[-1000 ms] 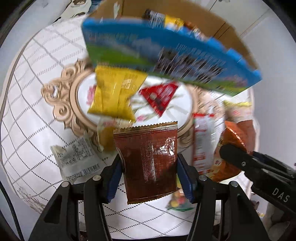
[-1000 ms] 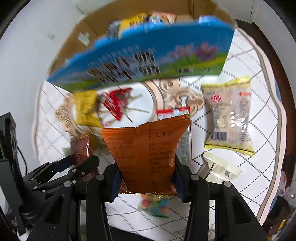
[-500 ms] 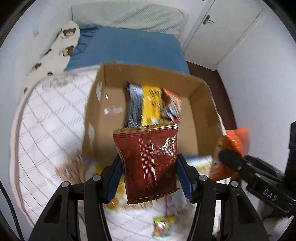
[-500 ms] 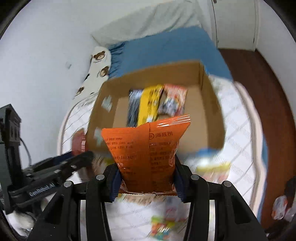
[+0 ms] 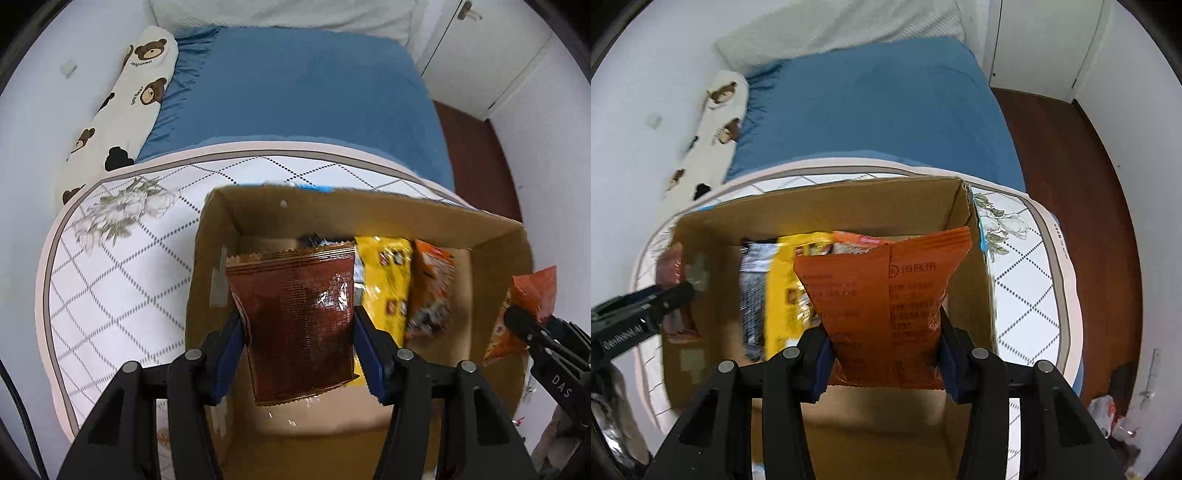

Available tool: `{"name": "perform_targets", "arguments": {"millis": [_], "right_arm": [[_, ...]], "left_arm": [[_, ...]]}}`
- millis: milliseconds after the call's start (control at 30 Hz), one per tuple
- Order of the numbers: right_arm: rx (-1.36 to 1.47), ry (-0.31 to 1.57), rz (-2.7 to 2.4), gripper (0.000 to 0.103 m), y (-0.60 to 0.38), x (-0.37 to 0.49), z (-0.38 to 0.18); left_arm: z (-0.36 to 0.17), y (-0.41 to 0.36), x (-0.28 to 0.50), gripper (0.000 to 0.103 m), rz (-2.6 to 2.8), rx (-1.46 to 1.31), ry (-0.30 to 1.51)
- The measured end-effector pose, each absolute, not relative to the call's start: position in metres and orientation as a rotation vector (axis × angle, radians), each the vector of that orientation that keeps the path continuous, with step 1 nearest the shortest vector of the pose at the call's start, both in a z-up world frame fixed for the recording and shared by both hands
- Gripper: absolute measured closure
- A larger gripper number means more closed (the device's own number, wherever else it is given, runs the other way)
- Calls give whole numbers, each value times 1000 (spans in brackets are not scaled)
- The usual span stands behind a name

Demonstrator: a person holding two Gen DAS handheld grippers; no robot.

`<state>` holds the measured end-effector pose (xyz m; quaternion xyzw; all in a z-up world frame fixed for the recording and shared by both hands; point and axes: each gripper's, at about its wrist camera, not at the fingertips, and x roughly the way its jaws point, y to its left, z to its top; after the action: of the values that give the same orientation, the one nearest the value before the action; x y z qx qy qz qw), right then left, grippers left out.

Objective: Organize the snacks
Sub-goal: 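Lower both packets into the box and open both tools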

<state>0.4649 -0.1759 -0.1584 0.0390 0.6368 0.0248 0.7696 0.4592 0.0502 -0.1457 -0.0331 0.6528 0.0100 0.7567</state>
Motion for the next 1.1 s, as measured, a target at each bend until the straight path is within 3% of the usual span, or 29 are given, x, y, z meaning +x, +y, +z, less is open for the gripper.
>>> {"name": "perform_targets", "arguments": {"millis": [133,200,233,267,300,333,833,1100], "right_arm": [[73,1411,33,53,-179,481,-178],[78,1455,11,47,-182,489,-190],[86,1466,5,26,-184,492,-193],[103,1465,17,14,-186,494,-195],[91,1467,12,12,-185,495,-198],[82,1467,14,12,-184,496,-199],[61,1449,91,9,-164,462,-195],[46,1347,110,9,-159,425,-158]], "left_arm": [[-166,47,479,48,31,-22,1463],[-175,46,484,48,30,-17,1490],[-180,47,487,45,31,-28,1500],[-183,49,488,41,28,-43,1502],[-187,50,489,27,22,-58,1505],[-189,50,490,16,20,-61,1507],[-169,40,462,16,-38,-99,1382],[-131,35,424,16,-50,-99,1293]]}}
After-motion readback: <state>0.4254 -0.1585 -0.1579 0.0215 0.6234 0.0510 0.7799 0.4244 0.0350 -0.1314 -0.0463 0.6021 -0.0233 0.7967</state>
